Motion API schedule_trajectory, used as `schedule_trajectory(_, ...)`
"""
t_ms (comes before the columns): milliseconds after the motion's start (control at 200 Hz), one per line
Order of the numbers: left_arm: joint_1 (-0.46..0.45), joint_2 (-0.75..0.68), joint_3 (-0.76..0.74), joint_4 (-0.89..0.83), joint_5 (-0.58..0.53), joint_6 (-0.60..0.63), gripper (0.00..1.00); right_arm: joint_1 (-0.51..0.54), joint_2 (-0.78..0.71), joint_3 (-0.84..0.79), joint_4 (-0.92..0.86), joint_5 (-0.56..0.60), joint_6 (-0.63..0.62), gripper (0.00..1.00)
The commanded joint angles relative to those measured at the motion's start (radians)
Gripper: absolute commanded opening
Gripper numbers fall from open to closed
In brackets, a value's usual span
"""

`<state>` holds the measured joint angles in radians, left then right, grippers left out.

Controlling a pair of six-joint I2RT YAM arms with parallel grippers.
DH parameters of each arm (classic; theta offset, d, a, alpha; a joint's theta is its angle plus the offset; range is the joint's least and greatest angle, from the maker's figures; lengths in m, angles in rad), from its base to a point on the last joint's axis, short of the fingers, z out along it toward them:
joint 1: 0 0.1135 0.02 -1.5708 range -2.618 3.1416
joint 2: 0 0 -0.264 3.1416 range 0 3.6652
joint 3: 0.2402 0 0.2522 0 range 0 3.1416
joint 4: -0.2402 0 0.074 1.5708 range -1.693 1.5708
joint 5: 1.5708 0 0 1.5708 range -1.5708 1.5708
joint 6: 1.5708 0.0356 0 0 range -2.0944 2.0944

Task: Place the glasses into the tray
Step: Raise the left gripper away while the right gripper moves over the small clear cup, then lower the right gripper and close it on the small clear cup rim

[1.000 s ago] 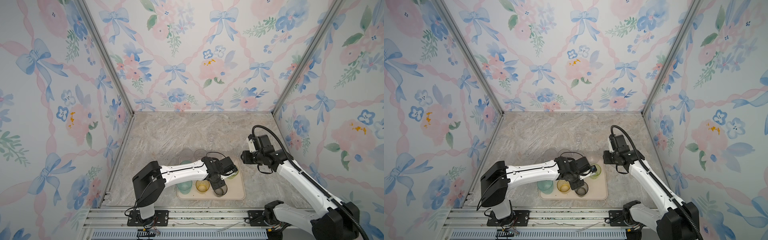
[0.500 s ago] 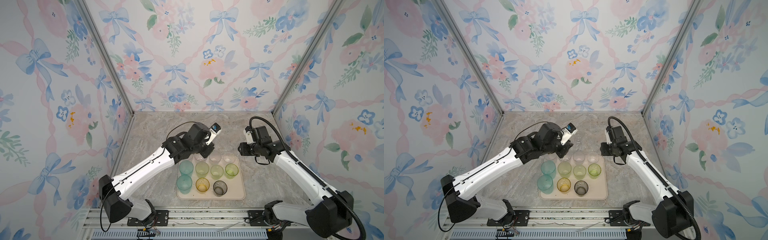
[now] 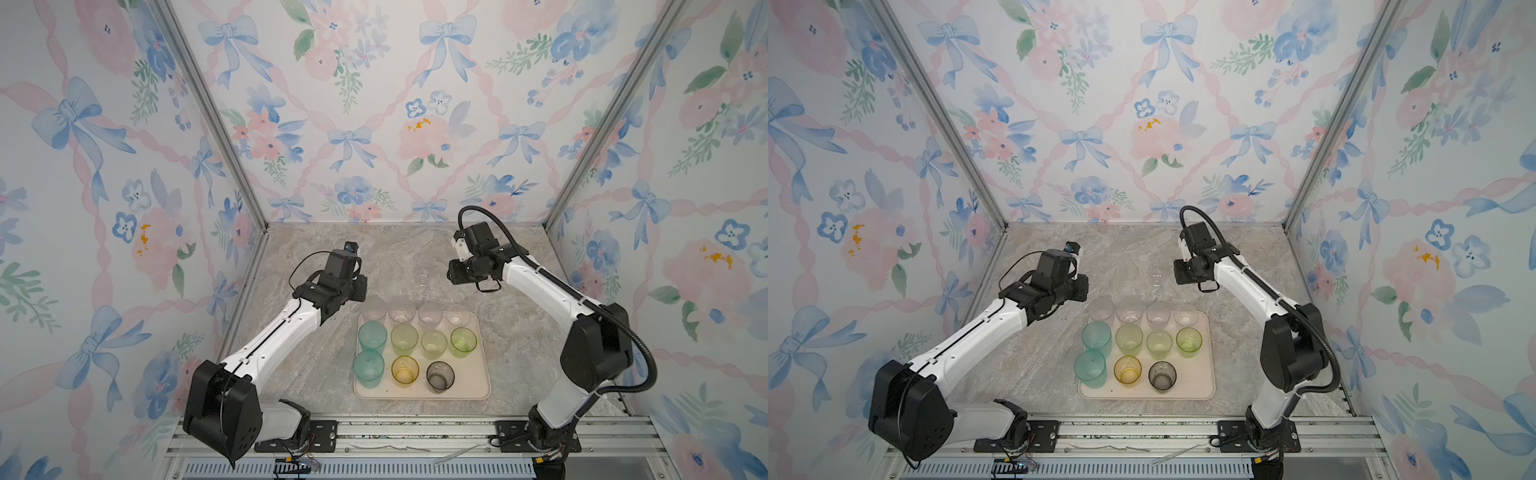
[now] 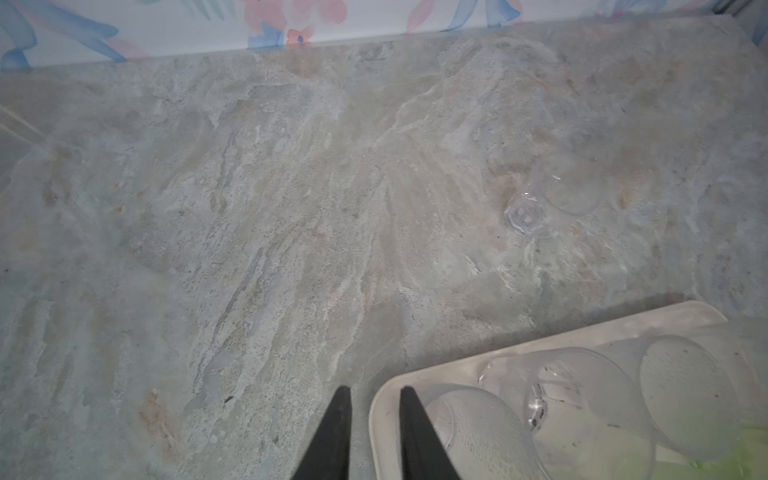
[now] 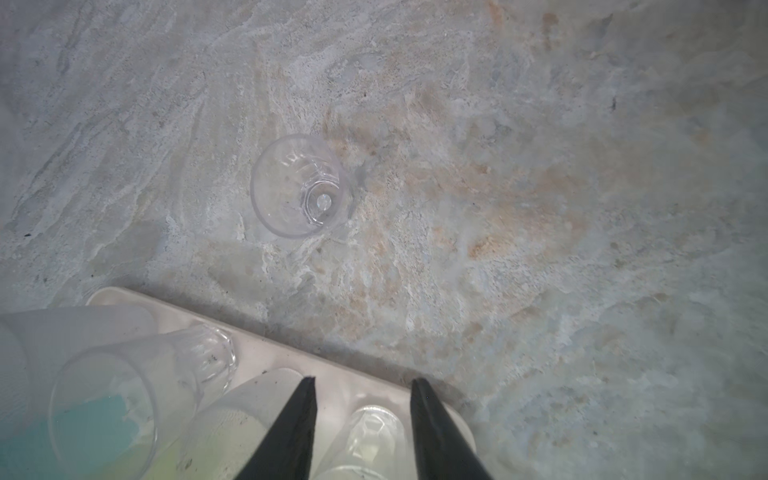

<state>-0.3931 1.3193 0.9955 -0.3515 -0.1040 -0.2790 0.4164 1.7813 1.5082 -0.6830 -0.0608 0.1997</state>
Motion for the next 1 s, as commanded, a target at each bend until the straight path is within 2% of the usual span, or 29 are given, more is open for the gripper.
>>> schedule_trajectory(0, 0.025, -0.025, -0.021, 0.104, 0.05, -0.051, 0.24, 0.02, 0.081, 0.095, -0.013, -0.017, -0.016, 0.4)
schedule_trajectory(195, 0.034, 0.002, -0.028, 0.126, 0.061, -0.043, 0.24, 0.026, 0.221, 0.218, -0.021, -0.023, -0.014, 0.36)
schedule_trajectory(455, 0.036, 0.028, -0.029, 0.135, 0.073, -0.034, 0.24, 0.03, 0.335, 0.329, -0.04, -0.025, -0.013, 0.32)
schedule_trajectory(740, 0.047, 0.023, -0.03, 0.134, 0.079, -0.026, 0.24, 0.034, 0.401, 0.394, -0.057, -0.003, -0.019, 0.31)
schedule_trajectory(995, 0.053, 0.027, -0.037, 0.141, 0.089, -0.022, 0.24, 0.035, 0.445, 0.439, -0.074, 0.002, -0.025, 0.25)
